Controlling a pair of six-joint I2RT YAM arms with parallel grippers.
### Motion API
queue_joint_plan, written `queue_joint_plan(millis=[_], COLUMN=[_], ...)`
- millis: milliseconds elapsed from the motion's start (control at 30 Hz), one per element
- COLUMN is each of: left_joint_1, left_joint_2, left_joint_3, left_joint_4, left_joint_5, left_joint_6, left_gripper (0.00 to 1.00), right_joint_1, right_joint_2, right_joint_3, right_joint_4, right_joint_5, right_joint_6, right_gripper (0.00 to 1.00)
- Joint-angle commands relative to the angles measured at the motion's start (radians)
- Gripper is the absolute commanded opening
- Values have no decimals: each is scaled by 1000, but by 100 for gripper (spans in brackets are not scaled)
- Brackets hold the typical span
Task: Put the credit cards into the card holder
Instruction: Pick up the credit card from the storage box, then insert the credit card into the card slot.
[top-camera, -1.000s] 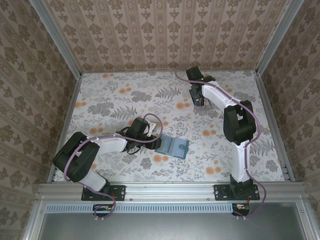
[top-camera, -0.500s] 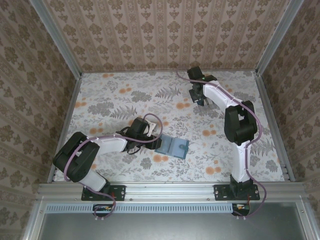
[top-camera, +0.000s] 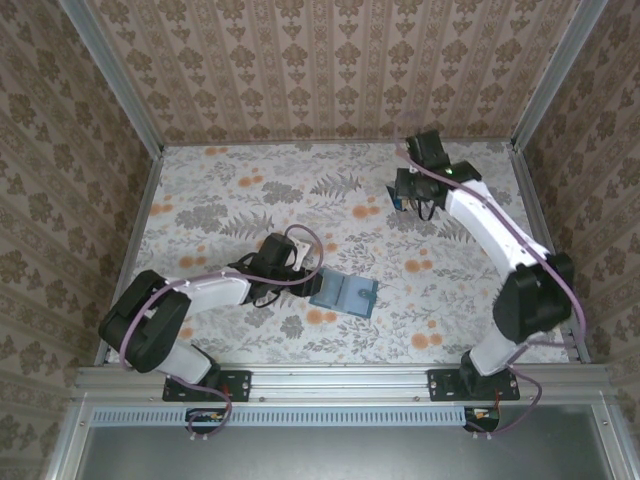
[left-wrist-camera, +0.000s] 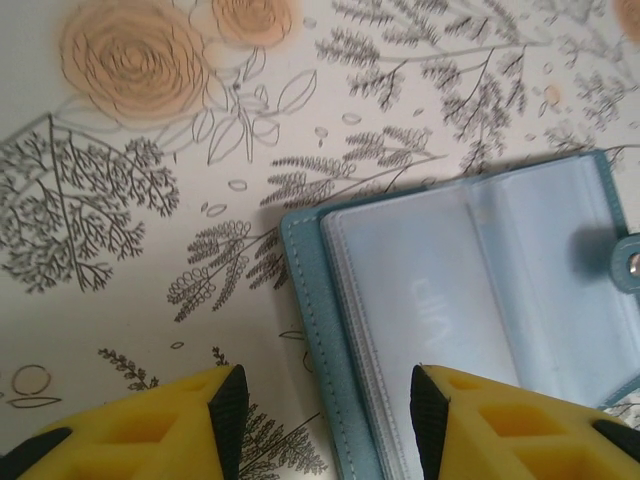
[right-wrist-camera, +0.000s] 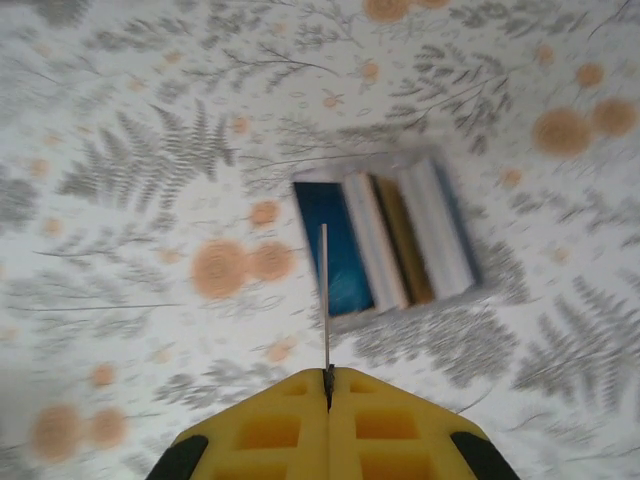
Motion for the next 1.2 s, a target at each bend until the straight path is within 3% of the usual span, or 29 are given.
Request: queue_joint_plan(millis=[0, 67, 233, 600, 800, 933, 1033, 1167], left_joint_1=[3, 2, 5, 4, 4, 3, 3, 2], left_joint_2=[-32, -31, -41, -52, -56, -49, -43, -32], left_joint_3=[-11, -13, -16, -24, -24, -22, -26, -25], left_joint_4=[-22, -20, -18, -28, -36, -29, -23, -16], left_joint_5=[-17, -18, -11, -34, -51, -33, -32, -8], left_joint_6=[16, 17, 15, 29, 43, 43, 43, 41], left_gripper=[51, 50, 51, 51, 51, 51, 51, 51], right_joint_1=[0, 38, 174, 293, 312, 312, 312, 315], right_joint_2=[-128, -240, -440, -499, -489, -470, -442, -435], right_joint_3=[-189, -340, -600, -800, -836, -844, -884, -911], right_joint_4=[91, 188, 263, 374, 386, 429, 604, 651], right_joint_5=[-200, -246, -172, -238, -273, -324, -412, -453], right_joint_6=[345, 540, 911, 1241, 1287, 1226, 1067, 838], right_gripper=[0, 0, 0, 0, 0, 0, 0, 0])
